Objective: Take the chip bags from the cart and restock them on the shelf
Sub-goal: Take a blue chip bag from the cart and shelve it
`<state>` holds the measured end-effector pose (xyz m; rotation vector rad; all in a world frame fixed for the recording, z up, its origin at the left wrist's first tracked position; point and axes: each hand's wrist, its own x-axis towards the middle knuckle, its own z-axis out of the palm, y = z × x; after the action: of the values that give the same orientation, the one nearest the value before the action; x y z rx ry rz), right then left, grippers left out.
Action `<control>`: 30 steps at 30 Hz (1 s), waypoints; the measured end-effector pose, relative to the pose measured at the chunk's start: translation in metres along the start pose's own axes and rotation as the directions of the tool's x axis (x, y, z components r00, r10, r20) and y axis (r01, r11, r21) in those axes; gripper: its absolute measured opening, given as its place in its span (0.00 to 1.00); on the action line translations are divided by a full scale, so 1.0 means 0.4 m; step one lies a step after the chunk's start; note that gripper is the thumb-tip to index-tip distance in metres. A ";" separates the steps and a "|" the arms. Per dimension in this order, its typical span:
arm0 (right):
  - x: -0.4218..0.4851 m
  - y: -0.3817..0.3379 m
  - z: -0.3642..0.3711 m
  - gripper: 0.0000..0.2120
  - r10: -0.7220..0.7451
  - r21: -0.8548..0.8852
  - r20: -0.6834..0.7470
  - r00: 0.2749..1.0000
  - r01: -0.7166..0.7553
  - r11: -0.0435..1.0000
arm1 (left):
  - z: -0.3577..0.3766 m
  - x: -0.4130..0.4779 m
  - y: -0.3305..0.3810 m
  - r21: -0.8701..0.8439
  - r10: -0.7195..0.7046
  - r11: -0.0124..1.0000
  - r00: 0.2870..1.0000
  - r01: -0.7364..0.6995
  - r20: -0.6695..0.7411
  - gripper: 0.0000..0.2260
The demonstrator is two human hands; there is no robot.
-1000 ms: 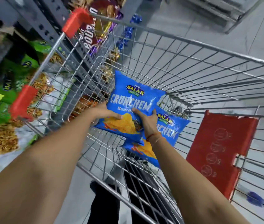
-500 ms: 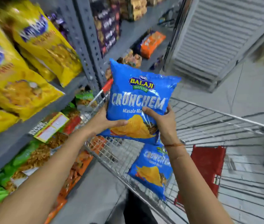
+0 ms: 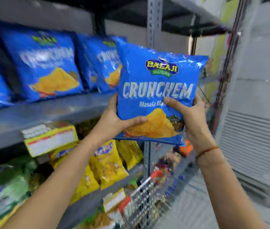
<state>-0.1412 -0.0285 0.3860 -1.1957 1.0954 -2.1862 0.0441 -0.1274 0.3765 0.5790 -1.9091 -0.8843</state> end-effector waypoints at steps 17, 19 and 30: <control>0.236 0.054 0.544 0.27 0.007 0.025 0.365 0.931 -0.017 1.000 | -0.456 0.088 0.035 0.081 -0.039 0.994 0.905 0.080 -0.425 0.40; 0.241 0.093 0.577 0.32 0.032 -0.004 0.386 0.922 -0.033 0.999 | -0.472 0.086 -0.001 0.094 -0.068 0.987 0.876 0.128 -0.477 0.37; 0.245 0.207 0.622 0.43 0.144 -0.229 0.339 0.930 -0.067 0.971 | -0.493 0.087 -0.059 0.126 -0.227 0.932 0.821 0.339 -0.524 0.42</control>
<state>0.0135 -0.2530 0.4500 -1.5131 1.2249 -1.7148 0.2034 -0.2335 0.4395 1.1361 -1.4603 -0.6251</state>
